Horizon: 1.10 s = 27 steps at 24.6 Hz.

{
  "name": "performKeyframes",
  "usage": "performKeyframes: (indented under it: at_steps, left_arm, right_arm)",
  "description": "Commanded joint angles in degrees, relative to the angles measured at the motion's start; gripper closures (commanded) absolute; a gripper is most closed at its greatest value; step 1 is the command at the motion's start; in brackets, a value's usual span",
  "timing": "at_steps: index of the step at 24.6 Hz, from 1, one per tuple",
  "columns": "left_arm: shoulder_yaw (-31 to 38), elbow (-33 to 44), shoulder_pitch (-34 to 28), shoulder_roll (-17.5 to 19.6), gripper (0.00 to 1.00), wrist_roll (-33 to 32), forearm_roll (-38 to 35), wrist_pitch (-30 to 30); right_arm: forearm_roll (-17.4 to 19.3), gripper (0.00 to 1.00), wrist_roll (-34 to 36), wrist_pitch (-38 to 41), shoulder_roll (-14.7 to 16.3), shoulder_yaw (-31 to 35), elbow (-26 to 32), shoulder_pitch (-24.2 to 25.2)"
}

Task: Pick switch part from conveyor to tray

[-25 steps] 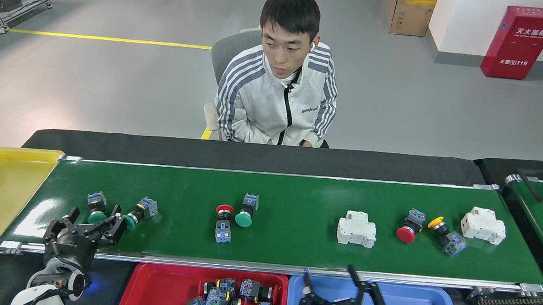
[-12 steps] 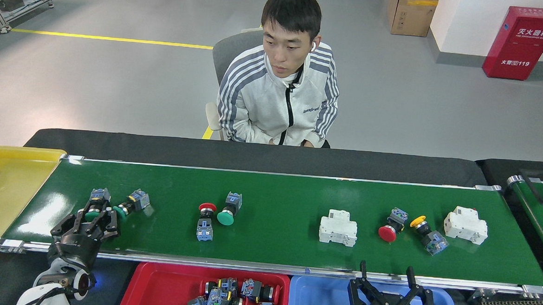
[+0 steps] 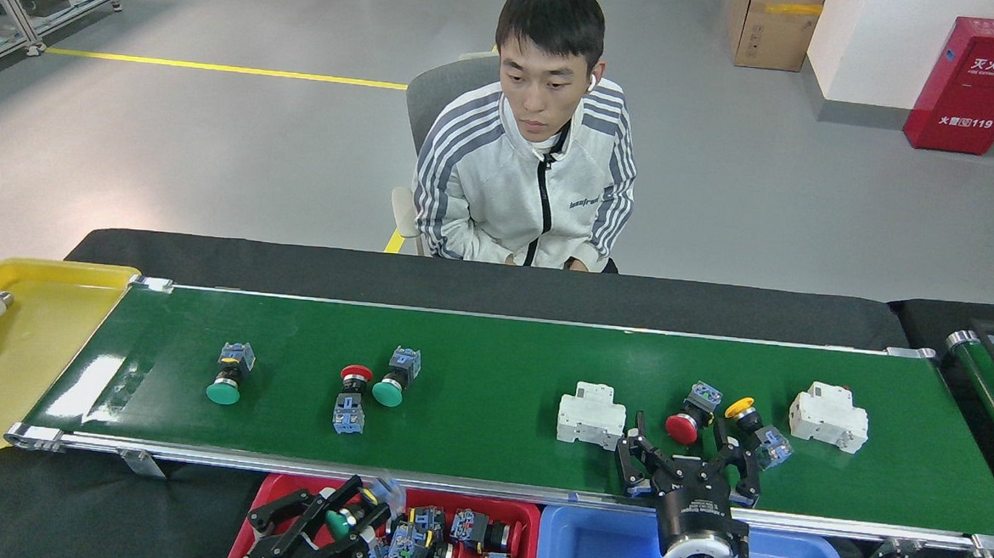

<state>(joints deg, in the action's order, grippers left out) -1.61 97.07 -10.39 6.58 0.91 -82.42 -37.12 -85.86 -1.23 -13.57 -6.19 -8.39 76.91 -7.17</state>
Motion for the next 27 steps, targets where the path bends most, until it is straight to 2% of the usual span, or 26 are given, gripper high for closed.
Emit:
performKeyframes:
  at_steps: [1,3,4,5,7,9,14,20,21,22,23,24,25,27]
  left_arm:
    - [0.8,0.6,0.6,0.0,0.0,0.1,0.1,0.8]
    - [2.9,0.5,0.6,-0.1,0.0,0.1,0.1,2.5]
    - [5.1,0.3,0.7,0.0,0.0,0.1,0.0,6.8]
    - [6.4,0.1,0.8,0.4,0.0,0.1,0.0,11.1]
    - [8.2,-1.2,1.3,0.7,0.0,0.1,0.0,16.6]
    - [11.6,-3.0,1.3,1.1,0.0,0.1,0.1,17.4]
    - [13.8,-3.7,0.6,1.6,0.0,0.0,0.2,16.9]
    - [13.7,-4.1,1.6,1.5,0.0,-0.3,0.0,17.3]
    - [13.6,-4.5,2.1,1.2,0.0,-0.3,-0.3,17.4]
    - [13.5,-5.2,2.8,1.1,0.0,-0.4,-0.8,17.5]
    - [13.0,-6.5,4.2,0.7,0.0,-0.4,-2.1,17.6]
    - [12.4,-7.5,5.5,0.5,0.0,-0.4,-3.4,17.7]
    - [11.7,-8.9,7.3,0.2,0.0,-0.4,-5.0,18.0]
    - [11.4,-11.7,9.7,-0.3,0.0,-0.4,-6.0,18.3]
  right_arm:
    - [0.1,0.36,-0.4,0.7,0.0,0.0,0.0,-1.2]
    - [0.1,0.47,-1.2,0.7,0.2,0.0,-0.4,-1.3]
    - [0.1,0.61,-1.6,0.8,0.3,0.0,-0.6,-1.4]
    - [0.1,0.69,-1.8,0.8,0.4,0.0,-0.7,-1.7]
    - [0.1,0.79,-2.0,0.9,0.6,0.0,-0.7,-2.0]
    - [0.2,0.86,-2.0,1.2,0.6,0.0,-0.4,-1.9]
    - [0.0,0.95,-1.9,4.3,0.6,-1.1,3.9,-0.1]
    - [0.0,0.94,-1.8,12.0,0.8,-12.5,17.1,6.8]
    - [0.0,0.92,-1.8,14.4,0.9,-15.0,18.3,7.8]
    - [0.0,0.85,-1.7,16.1,1.0,-16.4,18.6,8.4]
    - [0.1,0.58,-1.4,18.4,1.1,-17.9,19.0,8.9]
    - [0.1,0.21,-1.4,20.1,0.8,-19.0,18.9,9.0]
    - [0.1,0.02,-1.3,21.8,0.4,-20.9,18.9,9.1]
    - [0.1,0.01,-1.3,23.5,0.3,-23.3,18.7,9.1]
